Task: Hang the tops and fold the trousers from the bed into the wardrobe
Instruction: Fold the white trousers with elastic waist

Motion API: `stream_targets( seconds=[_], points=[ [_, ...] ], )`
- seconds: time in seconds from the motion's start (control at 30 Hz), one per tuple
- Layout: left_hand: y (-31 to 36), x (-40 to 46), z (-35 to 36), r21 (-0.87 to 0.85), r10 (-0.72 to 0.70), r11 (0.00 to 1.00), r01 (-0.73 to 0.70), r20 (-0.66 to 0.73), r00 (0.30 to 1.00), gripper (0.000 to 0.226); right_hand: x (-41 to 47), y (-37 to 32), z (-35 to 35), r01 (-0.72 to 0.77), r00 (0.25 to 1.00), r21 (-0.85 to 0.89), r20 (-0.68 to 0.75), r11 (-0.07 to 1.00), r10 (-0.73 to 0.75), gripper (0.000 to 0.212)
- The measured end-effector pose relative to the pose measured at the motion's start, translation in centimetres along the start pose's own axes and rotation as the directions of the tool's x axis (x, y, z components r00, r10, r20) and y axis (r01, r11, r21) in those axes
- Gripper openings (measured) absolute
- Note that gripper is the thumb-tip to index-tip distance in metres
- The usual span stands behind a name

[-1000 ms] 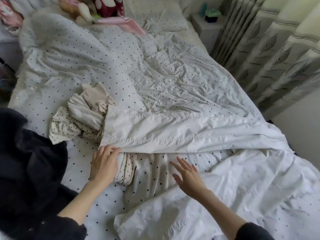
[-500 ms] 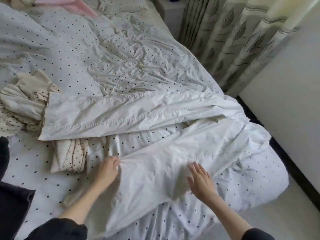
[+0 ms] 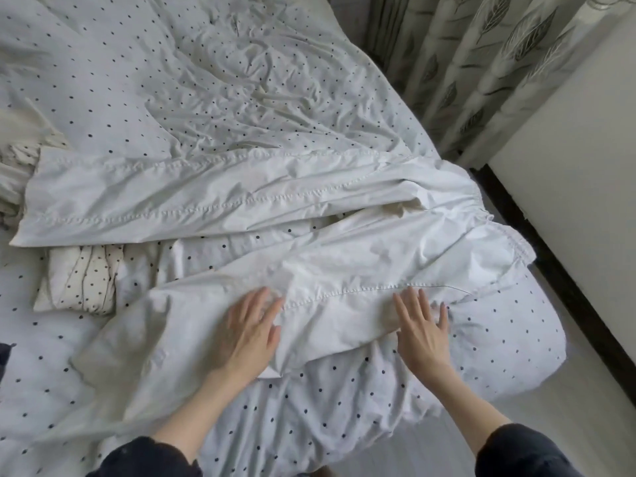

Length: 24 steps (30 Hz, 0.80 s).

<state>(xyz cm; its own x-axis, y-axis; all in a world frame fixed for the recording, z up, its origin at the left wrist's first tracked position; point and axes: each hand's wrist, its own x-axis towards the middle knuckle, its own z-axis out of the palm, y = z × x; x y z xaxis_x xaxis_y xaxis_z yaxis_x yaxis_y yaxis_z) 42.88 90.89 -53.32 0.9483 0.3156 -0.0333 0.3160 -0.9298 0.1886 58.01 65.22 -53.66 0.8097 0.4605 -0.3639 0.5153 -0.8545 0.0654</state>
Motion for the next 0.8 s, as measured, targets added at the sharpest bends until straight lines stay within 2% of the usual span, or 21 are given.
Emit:
stream_targets(
  seconds=[0.1,0.2,0.27,0.3,0.37,0.5,0.57,0.67,0.8],
  points=[
    [0.0,0.1,2.7,0.129,-0.040,0.991,0.021,0.140,0.989,0.055,1.5,3.0,-0.4,-0.112,0.992,0.039,-0.061,0.993,0.114,0.077],
    [1.0,0.1,2.9,0.153,-0.153,0.981,0.122,0.214,0.965,0.057,2.0,6.1,-0.3,-0.212,0.969,0.087,-0.108,0.973,0.221,0.076],
    [3.0,0.5,2.7,0.105,-0.220,0.973,0.203,0.179,0.959,0.057,2.0,7.8,-0.1,-0.236,0.965,0.123,-0.086,0.964,0.248,0.075],
    [4.2,0.8,2.7,0.088,-0.200,0.978,0.189,0.141,0.970,0.057,2.0,8.8,0.1,-0.244,0.964,0.145,-0.076,0.959,0.257,0.073],
    [7.4,1.9,3.1,0.055,-0.070,0.996,0.067,0.062,0.996,0.053,2.7,11.3,0.3,-0.257,0.961,0.179,-0.055,0.950,0.271,0.068],
    [15.2,4.4,4.9,-0.059,0.167,0.983,-0.173,-0.093,0.982,0.041,4.9,16.7,0.6,-0.194,0.978,0.159,-0.044,0.968,0.203,0.055],
    [19.3,5.2,6.0,-0.074,0.222,0.970,-0.233,-0.129,0.966,0.038,6.2,19.6,0.6,-0.142,0.987,0.070,-0.063,0.987,0.146,0.061],
    [24.0,6.5,7.6,-0.053,0.218,0.974,-0.220,-0.050,0.975,0.042,8.6,23.4,0.2,-0.052,0.996,-0.068,-0.080,0.996,0.046,0.071],
    [26.1,8.5,9.2,0.006,0.068,0.998,-0.069,0.148,0.987,0.071,11.3,25.9,0.8,0.101,0.994,-0.157,-0.027,0.982,-0.107,0.057]
  ],
)
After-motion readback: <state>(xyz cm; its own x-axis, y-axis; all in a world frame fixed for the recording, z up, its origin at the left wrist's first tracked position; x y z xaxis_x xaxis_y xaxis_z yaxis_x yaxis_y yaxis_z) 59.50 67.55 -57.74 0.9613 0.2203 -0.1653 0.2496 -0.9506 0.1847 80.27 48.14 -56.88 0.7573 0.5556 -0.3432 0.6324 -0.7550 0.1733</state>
